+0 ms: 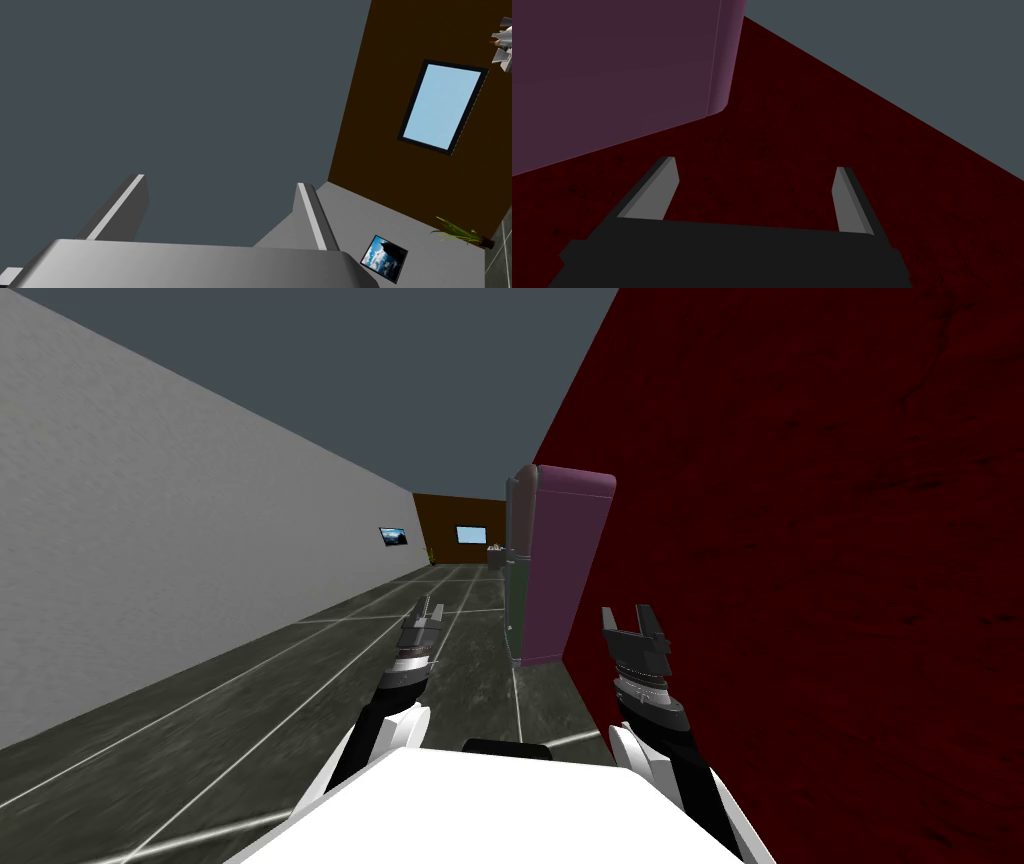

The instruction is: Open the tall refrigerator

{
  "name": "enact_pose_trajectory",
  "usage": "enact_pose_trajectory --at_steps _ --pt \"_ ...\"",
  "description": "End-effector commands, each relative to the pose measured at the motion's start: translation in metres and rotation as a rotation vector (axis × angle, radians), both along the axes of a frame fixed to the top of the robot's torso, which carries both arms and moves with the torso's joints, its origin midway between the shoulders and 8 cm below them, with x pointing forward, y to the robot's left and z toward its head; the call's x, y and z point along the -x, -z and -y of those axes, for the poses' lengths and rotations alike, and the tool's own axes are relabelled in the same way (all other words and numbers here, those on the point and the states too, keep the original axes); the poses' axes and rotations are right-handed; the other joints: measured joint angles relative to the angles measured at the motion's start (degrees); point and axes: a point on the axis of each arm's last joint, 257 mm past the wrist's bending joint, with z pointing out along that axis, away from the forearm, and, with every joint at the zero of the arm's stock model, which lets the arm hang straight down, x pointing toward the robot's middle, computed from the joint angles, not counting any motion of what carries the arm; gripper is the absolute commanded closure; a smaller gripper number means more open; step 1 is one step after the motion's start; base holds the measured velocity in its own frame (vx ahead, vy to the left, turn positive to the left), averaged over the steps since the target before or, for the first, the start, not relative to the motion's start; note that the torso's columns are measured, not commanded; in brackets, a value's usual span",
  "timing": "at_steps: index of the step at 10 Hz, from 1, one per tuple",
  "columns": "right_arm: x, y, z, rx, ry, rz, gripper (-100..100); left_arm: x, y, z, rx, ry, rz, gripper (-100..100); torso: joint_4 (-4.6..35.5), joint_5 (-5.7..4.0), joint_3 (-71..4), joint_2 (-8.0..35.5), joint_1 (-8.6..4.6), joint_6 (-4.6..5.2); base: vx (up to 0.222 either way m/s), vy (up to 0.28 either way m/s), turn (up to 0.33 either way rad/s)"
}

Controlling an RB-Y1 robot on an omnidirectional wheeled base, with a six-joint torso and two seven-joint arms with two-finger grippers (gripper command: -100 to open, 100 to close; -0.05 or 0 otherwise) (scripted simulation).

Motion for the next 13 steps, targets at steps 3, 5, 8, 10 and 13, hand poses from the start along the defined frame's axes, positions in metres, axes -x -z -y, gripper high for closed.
enact_pose_trajectory --at_steps 3,5,8,10,13 --pt "0.0 0.0 0.0 0.0 0.0 0.0 0 0.0 0.0 0.0 0.0 0.0 0.0 0 10.1 0.0 -20.1 10.0 0.0 0.0 0.0 0.0 0.0" --pt "0.0 0.0 0.0 0.0 0.0 0.0 0 0.0 0.0 0.0 0.0 0.0 0.0 0 18.5 0.0 -36.9 18.5 0.0 0.0 0.0 0.0 0.0" --pt "0.0 0.0 0.0 0.0 0.0 0.0 0 0.0 0.0 0.0 0.0 0.0 0.0 0 31.1 0.0 -62.3 31.2 0.0 0.0 0.0 0.0 0.0" --pt "-0.005 -0.005 -0.017 0.054 -0.035 0.006 -100 0.0 0.0 0.0 0.0 0.0 0.0 0 39.6 0.0 -79.2 39.6 0.0 0.0 0.025 0.01 -0.108" --pt "-0.014 -0.015 -0.053 0.157 -0.097 0.029 -100 0.0 0.0 0.0 0.0 0.0 0.0 0 42.2 0.04 -84.6 42.1 0.11 -0.02 0.078 0.052 -0.212"
